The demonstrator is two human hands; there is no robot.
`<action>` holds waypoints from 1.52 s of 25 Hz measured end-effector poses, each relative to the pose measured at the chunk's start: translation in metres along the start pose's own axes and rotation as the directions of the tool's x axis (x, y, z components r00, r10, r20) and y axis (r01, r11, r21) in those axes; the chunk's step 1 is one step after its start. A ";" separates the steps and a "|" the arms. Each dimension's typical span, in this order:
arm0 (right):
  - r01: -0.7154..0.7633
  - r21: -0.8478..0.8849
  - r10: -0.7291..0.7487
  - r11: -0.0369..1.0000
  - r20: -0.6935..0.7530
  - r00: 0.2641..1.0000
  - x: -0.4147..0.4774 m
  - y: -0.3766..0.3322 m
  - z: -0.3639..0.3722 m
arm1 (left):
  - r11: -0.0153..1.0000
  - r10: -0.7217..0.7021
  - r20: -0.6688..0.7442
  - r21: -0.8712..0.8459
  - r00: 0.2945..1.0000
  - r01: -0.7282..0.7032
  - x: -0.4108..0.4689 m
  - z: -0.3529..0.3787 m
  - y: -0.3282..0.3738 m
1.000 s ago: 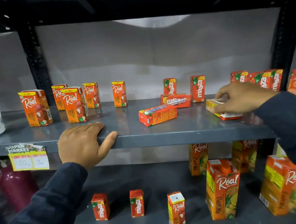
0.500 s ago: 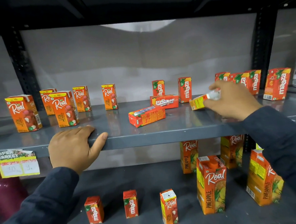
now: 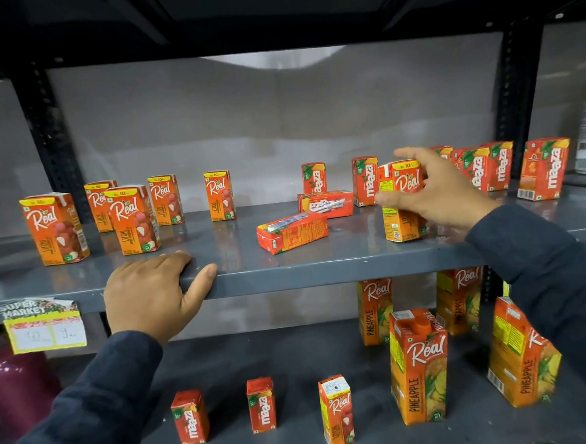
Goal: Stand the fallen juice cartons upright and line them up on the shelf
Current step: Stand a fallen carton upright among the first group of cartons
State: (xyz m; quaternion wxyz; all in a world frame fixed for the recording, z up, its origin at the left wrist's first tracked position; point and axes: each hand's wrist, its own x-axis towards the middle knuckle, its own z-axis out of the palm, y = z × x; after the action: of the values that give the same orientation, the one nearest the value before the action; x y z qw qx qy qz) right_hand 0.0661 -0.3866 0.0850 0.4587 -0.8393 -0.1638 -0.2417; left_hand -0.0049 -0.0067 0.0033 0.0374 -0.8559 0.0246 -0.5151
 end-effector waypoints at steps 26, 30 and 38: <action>-0.026 -0.040 0.036 0.999 0.273 0.961 -0.008 -0.002 0.011 | 0.999 0.006 -0.029 -0.036 1.000 -0.007 -0.003 0.000 -0.003; 0.096 0.212 -0.122 0.972 0.110 0.986 0.019 -0.053 0.056 | 1.000 -0.014 -0.059 -0.019 0.998 0.013 -0.003 0.003 -0.002; 0.110 -0.091 -0.068 0.990 0.381 0.922 0.076 -0.114 0.160 | 1.000 0.008 -0.198 0.010 0.980 -0.006 -0.005 0.017 -0.009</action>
State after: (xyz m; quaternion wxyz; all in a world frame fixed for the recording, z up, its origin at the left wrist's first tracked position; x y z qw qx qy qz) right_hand 0.1137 -0.1871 0.1323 0.3601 -0.8857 -0.2734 -0.1052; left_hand 0.0077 0.0034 -0.0080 0.0405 -0.8001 0.0288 -0.5978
